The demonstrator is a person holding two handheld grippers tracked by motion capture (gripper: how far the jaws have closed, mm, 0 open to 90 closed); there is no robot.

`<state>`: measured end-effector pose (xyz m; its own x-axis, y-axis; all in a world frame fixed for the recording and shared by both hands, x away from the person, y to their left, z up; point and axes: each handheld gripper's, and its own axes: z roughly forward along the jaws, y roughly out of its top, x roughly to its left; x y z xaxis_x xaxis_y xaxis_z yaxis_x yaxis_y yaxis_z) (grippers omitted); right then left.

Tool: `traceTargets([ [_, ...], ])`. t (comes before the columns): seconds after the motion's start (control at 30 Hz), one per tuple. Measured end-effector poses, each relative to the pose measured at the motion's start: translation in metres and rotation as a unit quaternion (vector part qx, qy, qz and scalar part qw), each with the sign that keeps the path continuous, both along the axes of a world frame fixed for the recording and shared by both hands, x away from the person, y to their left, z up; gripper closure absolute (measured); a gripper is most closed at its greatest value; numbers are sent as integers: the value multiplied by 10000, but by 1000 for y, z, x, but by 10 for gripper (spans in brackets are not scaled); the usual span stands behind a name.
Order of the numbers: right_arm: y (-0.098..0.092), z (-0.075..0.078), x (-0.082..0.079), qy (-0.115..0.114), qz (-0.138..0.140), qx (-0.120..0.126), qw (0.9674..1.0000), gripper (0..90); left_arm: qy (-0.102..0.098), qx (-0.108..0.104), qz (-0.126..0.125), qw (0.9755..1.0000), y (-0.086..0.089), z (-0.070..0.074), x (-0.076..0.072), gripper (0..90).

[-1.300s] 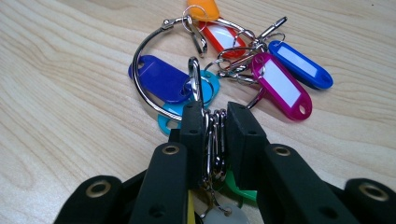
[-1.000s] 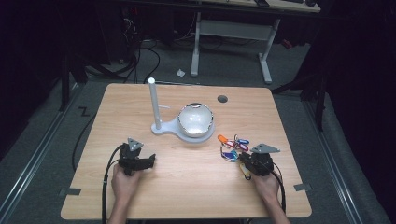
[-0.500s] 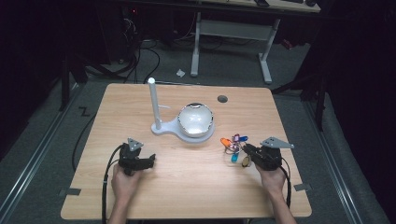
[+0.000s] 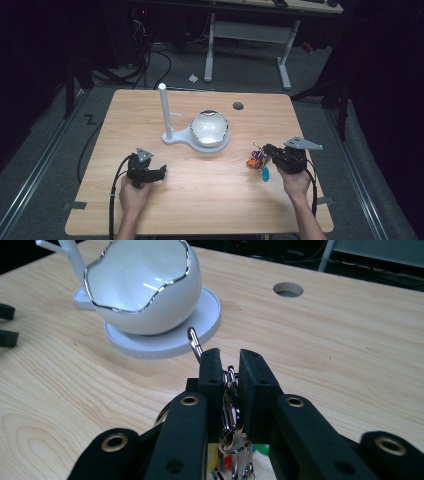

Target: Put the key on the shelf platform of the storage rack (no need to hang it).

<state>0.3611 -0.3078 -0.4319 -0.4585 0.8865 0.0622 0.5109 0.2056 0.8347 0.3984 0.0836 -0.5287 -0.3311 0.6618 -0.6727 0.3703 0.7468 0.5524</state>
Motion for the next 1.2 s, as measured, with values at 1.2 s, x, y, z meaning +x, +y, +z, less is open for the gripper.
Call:
traceTargets([
  [1.2,25,88,20,-669,649,166,9955,816,2,-2,-4,10000,0,0,0,177],
])
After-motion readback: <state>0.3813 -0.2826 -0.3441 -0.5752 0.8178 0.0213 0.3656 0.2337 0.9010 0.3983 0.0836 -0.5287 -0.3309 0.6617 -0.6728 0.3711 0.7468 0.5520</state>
